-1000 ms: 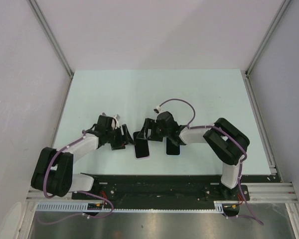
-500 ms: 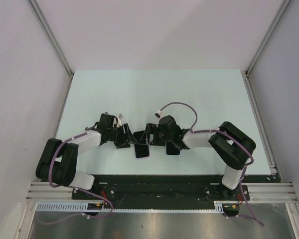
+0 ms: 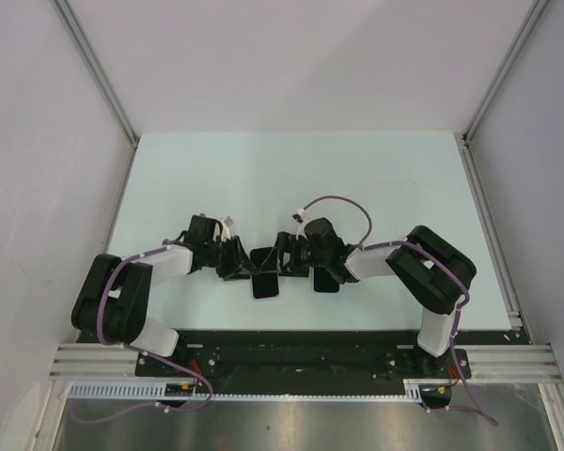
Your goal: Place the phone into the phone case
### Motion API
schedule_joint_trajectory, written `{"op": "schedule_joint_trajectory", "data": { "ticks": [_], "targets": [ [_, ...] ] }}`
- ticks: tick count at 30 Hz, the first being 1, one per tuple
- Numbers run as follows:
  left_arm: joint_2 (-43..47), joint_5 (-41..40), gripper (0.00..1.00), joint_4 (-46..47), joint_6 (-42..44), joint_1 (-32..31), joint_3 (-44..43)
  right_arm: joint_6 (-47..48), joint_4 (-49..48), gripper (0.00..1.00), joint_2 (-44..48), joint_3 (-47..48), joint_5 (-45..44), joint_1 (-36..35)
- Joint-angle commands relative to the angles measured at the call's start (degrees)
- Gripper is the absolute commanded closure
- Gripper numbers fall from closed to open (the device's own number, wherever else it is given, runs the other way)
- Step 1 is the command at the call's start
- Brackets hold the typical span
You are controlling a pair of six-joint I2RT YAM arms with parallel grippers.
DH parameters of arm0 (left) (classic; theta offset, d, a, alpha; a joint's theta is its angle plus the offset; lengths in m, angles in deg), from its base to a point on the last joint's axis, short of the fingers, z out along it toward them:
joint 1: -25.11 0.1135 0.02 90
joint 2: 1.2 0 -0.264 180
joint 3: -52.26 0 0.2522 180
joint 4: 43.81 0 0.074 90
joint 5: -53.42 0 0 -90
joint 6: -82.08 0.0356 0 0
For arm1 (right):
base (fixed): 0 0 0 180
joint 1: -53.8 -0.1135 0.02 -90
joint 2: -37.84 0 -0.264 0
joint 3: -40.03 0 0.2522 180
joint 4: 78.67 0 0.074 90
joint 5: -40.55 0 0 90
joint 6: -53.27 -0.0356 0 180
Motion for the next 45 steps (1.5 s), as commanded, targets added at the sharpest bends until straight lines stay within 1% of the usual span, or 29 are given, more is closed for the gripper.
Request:
{"op": "schedule_joint_trajectory", "data": {
  "ticks": [1, 4, 12, 15, 21, 24, 38, 39, 45],
  "targets": [
    [-2.0, 3.5, 0.59, 0.6, -0.4, 0.2, 1.8, -4.3, -10.0, 0.13, -1.5, -0.1, 8.3, 0.2],
    [-2.0, 3.6, 0.60, 0.8, -0.5, 0.2, 1.8, -5.7, -14.5, 0.13, -1.2, 0.0, 10.4, -0.2],
    [-3.1, 6.7, 0.62, 2.3, -1.5, 0.2, 1.5, -6.7, -17.0, 0.15, -0.5, 0.0, 13.1, -0.5],
    [-2.9, 8.4, 0.63, 3.4, -2.1, 0.2, 2.1, -7.9, -19.5, 0.15, -0.5, -0.7, 13.8, -0.3],
    [-1.1, 11.0, 0.65, 5.1, -4.3, 0.2, 4.1, -15.5, -32.7, 0.16, -3.3, -3.7, 13.5, 2.0],
    [-0.3, 11.3, 0.66, 5.4, -4.8, 0.2, 4.9, -18.4, -37.0, 0.16, -4.9, -4.5, 13.7, 2.9],
    [-1.9, 13.9, 0.71, 7.6, -7.1, 0.2, 6.8, -21.6, -43.0, 0.19, -6.4, -5.9, 14.1, 3.5],
    [-2.1, 14.2, 0.71, 9.2, -7.2, 0.2, 6.9, -21.9, -44.2, 0.19, -6.9, -5.9, 14.1, 3.5],
    [-2.3, 15.0, 0.70, 10.6, -7.6, 0.2, 7.5, -24.0, -47.0, 0.20, -8.9, -5.9, 14.6, 3.6]
  ]
}}
